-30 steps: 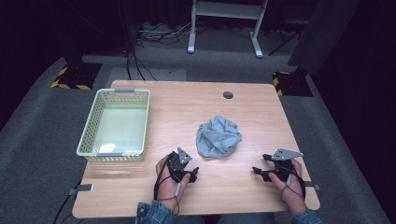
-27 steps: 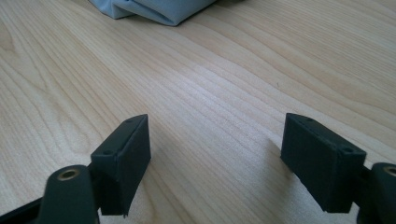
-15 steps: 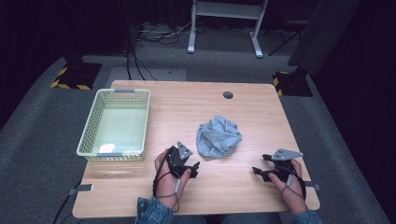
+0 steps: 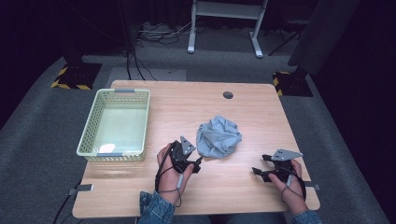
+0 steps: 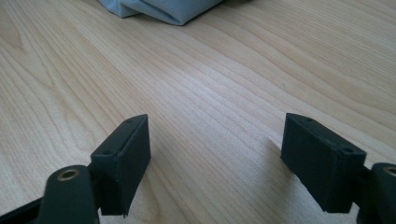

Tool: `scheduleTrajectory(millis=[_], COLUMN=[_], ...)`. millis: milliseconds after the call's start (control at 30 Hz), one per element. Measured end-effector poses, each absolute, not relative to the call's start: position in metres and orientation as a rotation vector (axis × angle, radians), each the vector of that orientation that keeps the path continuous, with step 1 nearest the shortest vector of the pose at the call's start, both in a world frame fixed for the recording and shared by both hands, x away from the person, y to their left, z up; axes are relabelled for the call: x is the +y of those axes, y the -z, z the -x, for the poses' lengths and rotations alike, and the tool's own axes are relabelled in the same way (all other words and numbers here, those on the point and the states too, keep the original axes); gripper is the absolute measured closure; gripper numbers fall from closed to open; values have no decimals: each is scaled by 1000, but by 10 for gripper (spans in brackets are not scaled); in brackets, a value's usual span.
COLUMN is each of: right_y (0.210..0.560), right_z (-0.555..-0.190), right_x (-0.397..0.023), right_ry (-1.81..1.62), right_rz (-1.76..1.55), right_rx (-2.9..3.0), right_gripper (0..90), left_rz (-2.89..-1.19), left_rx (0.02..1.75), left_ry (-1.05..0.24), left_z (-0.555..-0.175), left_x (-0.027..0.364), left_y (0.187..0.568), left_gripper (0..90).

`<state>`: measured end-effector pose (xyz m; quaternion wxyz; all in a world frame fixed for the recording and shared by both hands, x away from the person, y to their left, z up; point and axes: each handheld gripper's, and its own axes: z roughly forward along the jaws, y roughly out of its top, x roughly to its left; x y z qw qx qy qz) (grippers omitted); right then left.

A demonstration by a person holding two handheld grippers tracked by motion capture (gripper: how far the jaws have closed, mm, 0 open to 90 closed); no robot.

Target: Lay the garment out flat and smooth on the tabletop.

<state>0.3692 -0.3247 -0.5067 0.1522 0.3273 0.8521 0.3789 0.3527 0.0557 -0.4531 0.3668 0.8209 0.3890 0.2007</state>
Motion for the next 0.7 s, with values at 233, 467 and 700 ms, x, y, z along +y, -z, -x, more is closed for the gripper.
scheduleTrajectory(millis=[233, 467, 700], right_y=[507, 507, 507], right_z=[-369, -369, -370], right_x=[-325, -325, -325], right_ry=[-1088, -1089, -1090], right_rz=[-940, -939, -934], right_rx=[2446, 2447, 2450], right_gripper=[238, 238, 238], left_rz=[-2100, -2097, -2087], left_rx=[985, 972, 958], left_ry=[-528, -534, -534], left_z=[-361, -369, -378], left_x=[53, 50, 46], left_y=[449, 446, 448], left_gripper=[210, 210, 210])
